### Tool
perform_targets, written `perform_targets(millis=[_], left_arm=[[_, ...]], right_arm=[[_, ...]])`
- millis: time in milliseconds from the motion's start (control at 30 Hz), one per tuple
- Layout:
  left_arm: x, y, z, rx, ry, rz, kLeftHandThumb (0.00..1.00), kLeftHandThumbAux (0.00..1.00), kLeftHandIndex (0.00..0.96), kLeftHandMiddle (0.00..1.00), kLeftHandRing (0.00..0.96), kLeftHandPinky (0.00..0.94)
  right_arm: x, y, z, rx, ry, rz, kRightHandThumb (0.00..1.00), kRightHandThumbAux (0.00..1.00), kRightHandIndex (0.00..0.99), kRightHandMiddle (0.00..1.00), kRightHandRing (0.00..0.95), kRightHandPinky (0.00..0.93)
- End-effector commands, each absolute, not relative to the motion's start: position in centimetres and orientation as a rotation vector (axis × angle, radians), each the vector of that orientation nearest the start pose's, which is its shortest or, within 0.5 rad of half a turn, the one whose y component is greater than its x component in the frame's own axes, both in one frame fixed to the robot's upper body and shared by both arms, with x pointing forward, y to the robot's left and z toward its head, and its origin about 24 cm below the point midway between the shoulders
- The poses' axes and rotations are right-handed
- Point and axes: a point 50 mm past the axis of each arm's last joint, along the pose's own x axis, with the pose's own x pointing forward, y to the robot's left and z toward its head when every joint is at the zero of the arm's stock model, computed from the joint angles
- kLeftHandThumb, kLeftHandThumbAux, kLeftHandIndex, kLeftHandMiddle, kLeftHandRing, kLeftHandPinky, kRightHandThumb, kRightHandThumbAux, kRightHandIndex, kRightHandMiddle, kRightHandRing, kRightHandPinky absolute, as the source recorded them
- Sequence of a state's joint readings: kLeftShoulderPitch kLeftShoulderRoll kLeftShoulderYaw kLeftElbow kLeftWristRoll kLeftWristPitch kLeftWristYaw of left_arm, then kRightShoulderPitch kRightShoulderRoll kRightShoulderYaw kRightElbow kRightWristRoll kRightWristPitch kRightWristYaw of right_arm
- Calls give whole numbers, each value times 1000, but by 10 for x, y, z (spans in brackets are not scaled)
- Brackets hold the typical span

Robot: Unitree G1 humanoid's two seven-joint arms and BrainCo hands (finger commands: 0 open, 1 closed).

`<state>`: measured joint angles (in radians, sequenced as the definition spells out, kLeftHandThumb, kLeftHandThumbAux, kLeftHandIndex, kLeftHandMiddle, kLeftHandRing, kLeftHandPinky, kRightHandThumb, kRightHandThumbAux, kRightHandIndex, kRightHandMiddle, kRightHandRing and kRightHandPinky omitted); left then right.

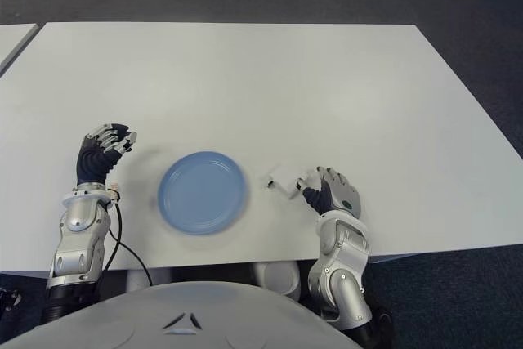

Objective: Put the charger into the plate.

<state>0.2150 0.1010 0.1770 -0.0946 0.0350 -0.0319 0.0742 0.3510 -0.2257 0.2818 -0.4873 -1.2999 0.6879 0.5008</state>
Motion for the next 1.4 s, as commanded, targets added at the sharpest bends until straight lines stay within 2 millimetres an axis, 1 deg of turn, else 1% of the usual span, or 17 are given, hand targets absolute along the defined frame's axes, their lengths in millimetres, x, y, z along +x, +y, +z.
perform_targets(millis=[33, 333, 600, 1000, 1167, 1400], left_arm=[[202, 226, 24, 157, 78, 268, 705, 721, 426, 489, 491, 480], [202, 226, 24, 153, 74, 267, 705, 721, 427, 493, 492, 485], [202, 228, 24, 150, 73, 275, 704, 720, 427, 491, 493, 486], [200, 229, 25, 157, 70, 274, 704, 720, 427, 491, 492, 475], [199, 229, 25, 159, 68, 274, 704, 720, 426, 491, 493, 479], [198, 231, 26, 157, 66, 276, 704, 720, 426, 498, 498, 483]], right_arm=[[163, -178, 39, -1249, 642, 174, 629, 182, 0, 0, 0, 0], [163, -169, 43, -1274, 593, 236, 617, 172, 0, 0, 0, 0], [164, -165, 44, -1280, 581, 251, 625, 173, 0, 0, 0, 0], [166, -157, 44, -1273, 565, 259, 590, 167, 0, 0, 0, 0], [169, -155, 42, -1264, 557, 248, 605, 175, 0, 0, 0, 0], [171, -151, 43, -1244, 499, 202, 641, 192, 0, 0, 0, 0]])
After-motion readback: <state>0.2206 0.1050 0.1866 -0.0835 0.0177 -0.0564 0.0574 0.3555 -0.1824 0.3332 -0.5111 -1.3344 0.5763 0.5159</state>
